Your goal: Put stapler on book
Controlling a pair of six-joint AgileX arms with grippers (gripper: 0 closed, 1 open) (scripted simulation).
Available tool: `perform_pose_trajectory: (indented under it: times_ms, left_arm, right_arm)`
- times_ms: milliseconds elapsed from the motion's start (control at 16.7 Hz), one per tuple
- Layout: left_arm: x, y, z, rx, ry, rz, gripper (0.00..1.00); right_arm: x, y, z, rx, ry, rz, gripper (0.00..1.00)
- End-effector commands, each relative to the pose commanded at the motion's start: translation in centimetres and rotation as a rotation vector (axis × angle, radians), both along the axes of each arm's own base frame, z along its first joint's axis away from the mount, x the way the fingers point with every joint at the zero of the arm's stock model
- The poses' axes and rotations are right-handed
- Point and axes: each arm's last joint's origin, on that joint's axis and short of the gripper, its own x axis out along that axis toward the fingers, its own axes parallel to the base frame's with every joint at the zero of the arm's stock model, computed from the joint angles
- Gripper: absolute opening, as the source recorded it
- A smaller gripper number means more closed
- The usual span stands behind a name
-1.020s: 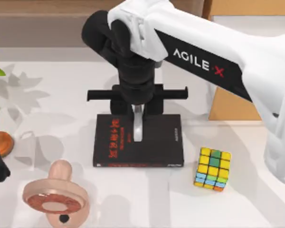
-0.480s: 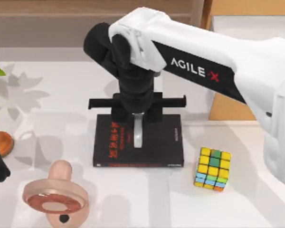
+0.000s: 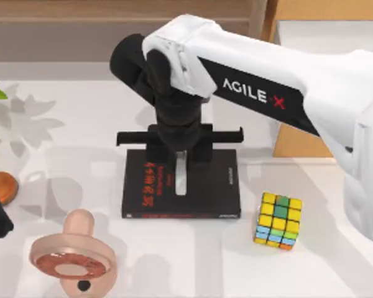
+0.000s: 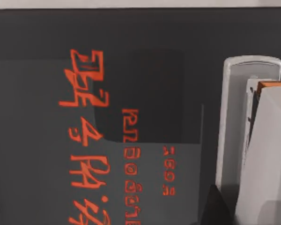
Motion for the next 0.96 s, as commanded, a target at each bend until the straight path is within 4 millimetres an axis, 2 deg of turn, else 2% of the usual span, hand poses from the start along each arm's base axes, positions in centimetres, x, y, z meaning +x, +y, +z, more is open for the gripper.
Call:
perform_pose_trajectory:
  times_ms: [600, 960]
  left_arm:
    - [0.0, 0.0, 0.0, 0.0, 0.0, 0.0, 1.0]
    - [0.0, 0.0, 0.0, 0.0, 0.0, 0.0, 1.0]
  right_arm:
    - [0.0, 0.0, 0.0, 0.0, 0.0, 0.0, 0.98]
    - [0.0, 0.0, 0.0, 0.0, 0.0, 0.0, 1.0]
